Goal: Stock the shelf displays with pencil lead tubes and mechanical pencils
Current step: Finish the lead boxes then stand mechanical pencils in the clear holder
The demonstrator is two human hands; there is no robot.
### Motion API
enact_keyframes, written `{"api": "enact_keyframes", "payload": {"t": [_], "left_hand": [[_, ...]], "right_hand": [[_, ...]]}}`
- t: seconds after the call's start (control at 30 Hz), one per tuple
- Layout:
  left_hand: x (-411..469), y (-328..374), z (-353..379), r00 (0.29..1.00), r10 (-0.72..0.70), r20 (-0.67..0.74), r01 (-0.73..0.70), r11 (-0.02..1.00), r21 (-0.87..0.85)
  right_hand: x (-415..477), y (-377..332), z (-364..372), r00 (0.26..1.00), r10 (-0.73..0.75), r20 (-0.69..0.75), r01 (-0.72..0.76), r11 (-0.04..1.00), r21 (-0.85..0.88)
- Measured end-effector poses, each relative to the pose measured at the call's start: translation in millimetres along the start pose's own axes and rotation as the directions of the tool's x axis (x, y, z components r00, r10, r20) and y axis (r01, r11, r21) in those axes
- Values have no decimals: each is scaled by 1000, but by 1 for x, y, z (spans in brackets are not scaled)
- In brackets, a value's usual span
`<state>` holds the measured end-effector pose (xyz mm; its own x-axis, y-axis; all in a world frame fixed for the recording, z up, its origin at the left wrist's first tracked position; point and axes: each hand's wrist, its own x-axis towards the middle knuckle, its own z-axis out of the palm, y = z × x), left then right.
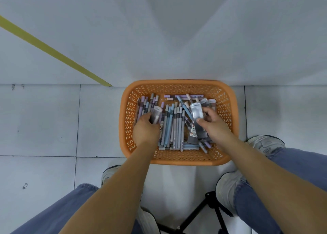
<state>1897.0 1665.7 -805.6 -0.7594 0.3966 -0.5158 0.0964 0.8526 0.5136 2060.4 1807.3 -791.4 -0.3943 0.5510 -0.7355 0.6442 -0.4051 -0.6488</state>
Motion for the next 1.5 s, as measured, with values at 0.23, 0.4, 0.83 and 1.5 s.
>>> {"api": "enact_keyframes", "payload": {"t": [0.23,0.4,0.83,1.5], "left_hand": [[-4,-1,9,997,-47,56,50,997,-65],[3,3,11,968,-148,201,172,980,-104],[-1,-1,-18,928,-214,305,303,910,-282],[-9,-14,-2,970,-106,219,133,984,-115]], "right_hand": [[-1,-1,1,1000,0,3,0,1000,14],[1,-1,3,1000,17,-1,-17,999,46],[-1,-3,-7,1000,8,17,-10,996,90],[-5,-10,-10,1000,-19,-2,19,999,-37]]}}
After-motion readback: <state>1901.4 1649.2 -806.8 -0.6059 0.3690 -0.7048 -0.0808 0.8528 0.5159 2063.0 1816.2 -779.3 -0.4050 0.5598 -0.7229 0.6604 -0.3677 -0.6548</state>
